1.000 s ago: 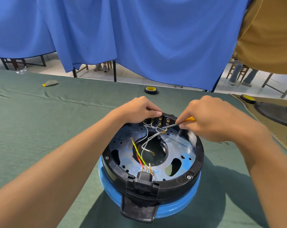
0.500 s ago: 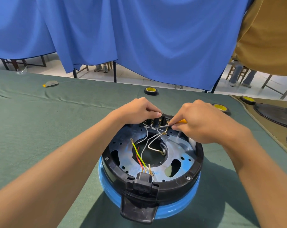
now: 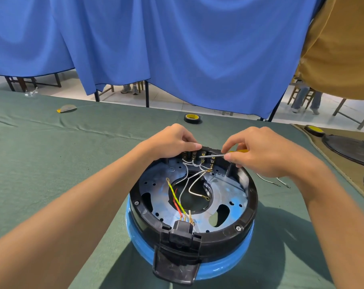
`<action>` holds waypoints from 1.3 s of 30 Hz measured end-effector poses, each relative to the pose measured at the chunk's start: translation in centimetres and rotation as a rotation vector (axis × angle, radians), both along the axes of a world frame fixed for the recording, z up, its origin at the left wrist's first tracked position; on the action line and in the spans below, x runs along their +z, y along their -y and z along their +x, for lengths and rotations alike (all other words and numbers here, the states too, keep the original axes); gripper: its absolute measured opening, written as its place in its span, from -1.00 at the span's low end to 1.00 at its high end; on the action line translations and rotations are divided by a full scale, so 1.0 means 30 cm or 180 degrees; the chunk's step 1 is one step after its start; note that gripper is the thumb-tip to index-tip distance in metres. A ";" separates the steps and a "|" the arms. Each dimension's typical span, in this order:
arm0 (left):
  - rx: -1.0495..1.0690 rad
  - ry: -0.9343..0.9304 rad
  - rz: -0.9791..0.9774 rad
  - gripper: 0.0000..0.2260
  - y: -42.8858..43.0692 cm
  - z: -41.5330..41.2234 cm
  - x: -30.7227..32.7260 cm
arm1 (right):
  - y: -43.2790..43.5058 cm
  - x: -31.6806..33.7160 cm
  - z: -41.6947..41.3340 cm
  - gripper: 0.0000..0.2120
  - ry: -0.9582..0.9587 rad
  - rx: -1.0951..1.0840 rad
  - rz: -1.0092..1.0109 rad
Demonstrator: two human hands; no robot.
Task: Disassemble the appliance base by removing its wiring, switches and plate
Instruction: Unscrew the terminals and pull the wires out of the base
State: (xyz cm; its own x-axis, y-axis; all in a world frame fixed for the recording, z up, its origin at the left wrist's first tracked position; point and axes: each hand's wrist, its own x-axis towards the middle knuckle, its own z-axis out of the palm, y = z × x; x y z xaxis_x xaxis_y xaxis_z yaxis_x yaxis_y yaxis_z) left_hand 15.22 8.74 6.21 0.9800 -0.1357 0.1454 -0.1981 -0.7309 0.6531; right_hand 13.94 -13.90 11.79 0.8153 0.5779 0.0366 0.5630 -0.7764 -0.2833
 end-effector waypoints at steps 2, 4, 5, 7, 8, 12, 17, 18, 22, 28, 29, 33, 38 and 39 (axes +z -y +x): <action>0.0119 0.0065 0.0039 -0.79 0.000 -0.003 0.002 | -0.011 -0.010 0.000 -0.93 0.0041 0.0035 -0.0004; 0.0148 0.0058 0.0111 -0.78 0.001 -0.005 0.007 | -0.022 -0.021 0.001 -0.92 0.0156 0.0001 0.0091; 0.0139 0.0025 0.0178 -0.77 0.001 -0.008 0.014 | -0.027 -0.027 0.001 -0.92 0.0221 -0.0026 0.0176; 0.0086 -0.0072 0.0420 -0.77 -0.005 -0.013 0.033 | -0.037 -0.037 0.002 -0.92 0.0334 -0.0060 0.0364; 0.0037 -0.0124 0.0560 -0.79 -0.011 -0.014 0.042 | -0.041 -0.041 0.003 -0.92 0.0358 -0.0080 0.0452; -0.0098 -0.0204 0.0573 -0.79 -0.027 -0.026 0.042 | -0.050 -0.041 0.007 -0.90 0.0340 -0.0238 0.0895; -0.0026 0.0019 0.0422 -0.79 -0.026 -0.030 0.002 | -0.063 -0.057 0.007 -0.80 0.0404 -0.0595 0.1793; -0.0018 0.0029 0.0446 -0.78 -0.027 -0.030 0.001 | -0.069 -0.063 0.010 -0.76 0.0483 -0.0654 0.1910; -0.0026 0.0055 0.0500 -0.77 -0.027 -0.036 -0.001 | -0.108 -0.098 0.006 -0.68 0.1029 -0.0815 0.2123; -0.0010 0.0124 0.0584 -0.75 -0.023 -0.041 -0.001 | -0.140 -0.127 0.003 -0.67 0.1145 -0.0565 0.2281; -0.0007 0.0128 0.0603 -0.75 -0.022 -0.041 -0.001 | -0.142 -0.128 0.003 -0.67 0.1142 -0.0503 0.2282; -0.0006 0.0103 0.0677 -0.75 -0.021 -0.046 0.004 | -0.154 -0.122 0.025 -0.70 0.0953 -0.0449 0.2308; -0.0001 0.0096 0.0753 -0.74 -0.014 -0.051 0.009 | -0.194 -0.073 0.110 -0.73 0.0652 -0.0737 0.2230; 0.0001 0.0095 0.0767 -0.74 -0.014 -0.051 0.009 | -0.201 -0.063 0.124 -0.75 0.0493 -0.0764 0.2216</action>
State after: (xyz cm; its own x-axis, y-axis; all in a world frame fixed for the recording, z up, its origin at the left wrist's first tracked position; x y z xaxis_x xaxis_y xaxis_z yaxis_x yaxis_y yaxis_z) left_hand 13.71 9.16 6.47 0.9758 -0.1697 0.1378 -0.2145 -0.8650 0.4537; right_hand 17.67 -7.87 9.90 0.8717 0.1864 0.4532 0.4743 -0.5531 -0.6849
